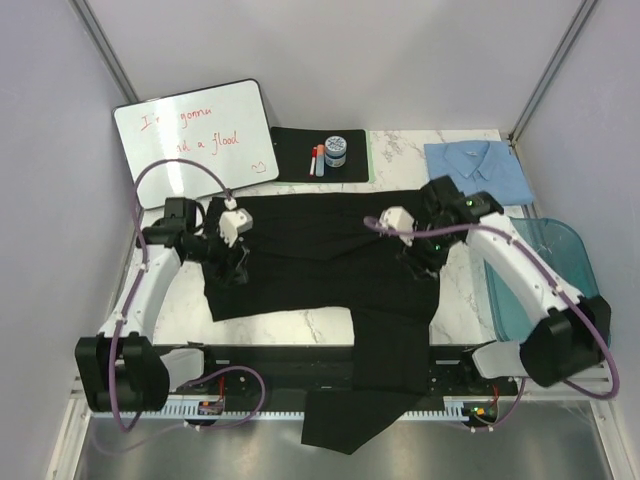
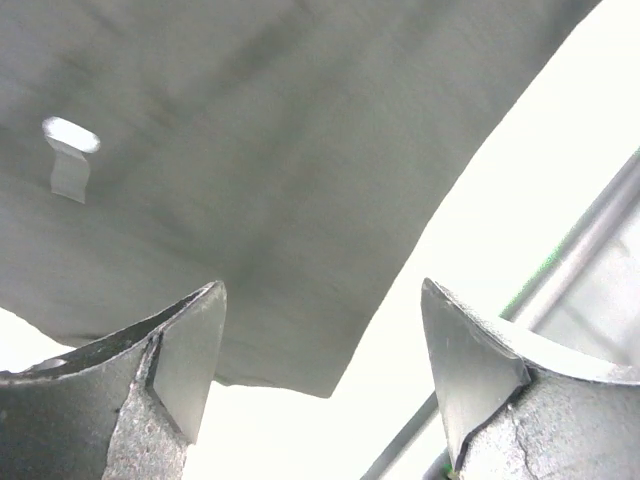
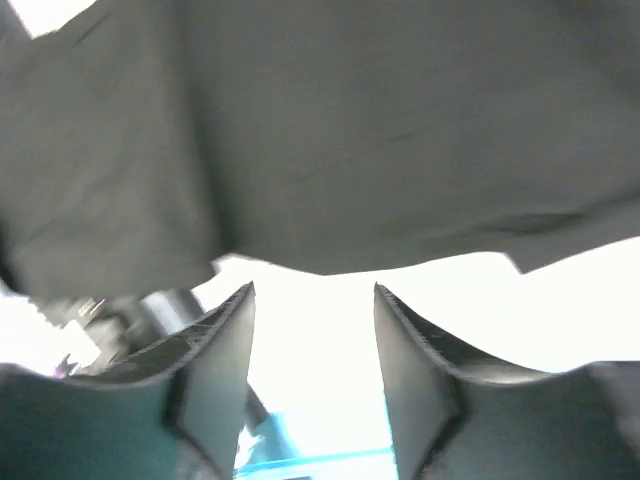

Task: Fold and stack the long sleeve shirts
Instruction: Fold the shirt

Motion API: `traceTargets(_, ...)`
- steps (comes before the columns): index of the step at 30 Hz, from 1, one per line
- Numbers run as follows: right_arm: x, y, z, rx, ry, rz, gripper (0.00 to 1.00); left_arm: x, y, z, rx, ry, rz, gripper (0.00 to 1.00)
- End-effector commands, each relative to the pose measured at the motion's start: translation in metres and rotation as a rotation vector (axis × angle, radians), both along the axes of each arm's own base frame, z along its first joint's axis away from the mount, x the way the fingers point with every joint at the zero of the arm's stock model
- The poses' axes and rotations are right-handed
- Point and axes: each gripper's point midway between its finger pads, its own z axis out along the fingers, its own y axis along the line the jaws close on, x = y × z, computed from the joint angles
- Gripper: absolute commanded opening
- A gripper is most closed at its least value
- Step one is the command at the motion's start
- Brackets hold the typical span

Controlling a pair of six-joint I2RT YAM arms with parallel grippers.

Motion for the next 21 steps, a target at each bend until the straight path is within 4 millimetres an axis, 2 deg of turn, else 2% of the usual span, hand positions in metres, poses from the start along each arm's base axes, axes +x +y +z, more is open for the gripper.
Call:
traceTargets(1, -0.079, -0.001, -0.039, -0.105, 0.158, 0.158, 0.55, -0.056, -0.006, -0.019, -0.021, 0.100, -0.096, 0.85)
traceTargets(2, -0.097, 0.000, -0.047, -0.126, 0.163, 0.210, 0.54, -0.065, -0.007, -0.025, -0.023, 0.120, -0.100, 0.85)
traceTargets(3, -0.103, 0.000, -0.051, -0.137, 0.160, 0.225, 0.54, -0.069, -0.006, -0.025, -0.019, 0.115, -0.105, 0.84)
traceTargets(6, -0.103, 0.000, -0.051, -0.170, 0.136, 0.241, 0.54, -0.082, -0.004, -0.029, -0.006, 0.108, -0.103, 0.85)
traceTargets(9, -0.117, -0.003, -0.060, -0.223, 0.157, 0.304, 0.55, -0.091, 0.000, -0.033, 0.020, 0.114, -0.102, 0.85)
traceTargets(16, -0.139, 0.018, -0.065, -0.281, 0.162, 0.371, 0.57, -0.092, 0.013, -0.038, 0.094, 0.104, -0.076, 0.85)
traceTargets(21, -0.149, 0.016, -0.082, -0.372, 0.197, 0.383, 0.58, -0.086, 0.026, -0.043, 0.171, 0.057, -0.112, 0.87)
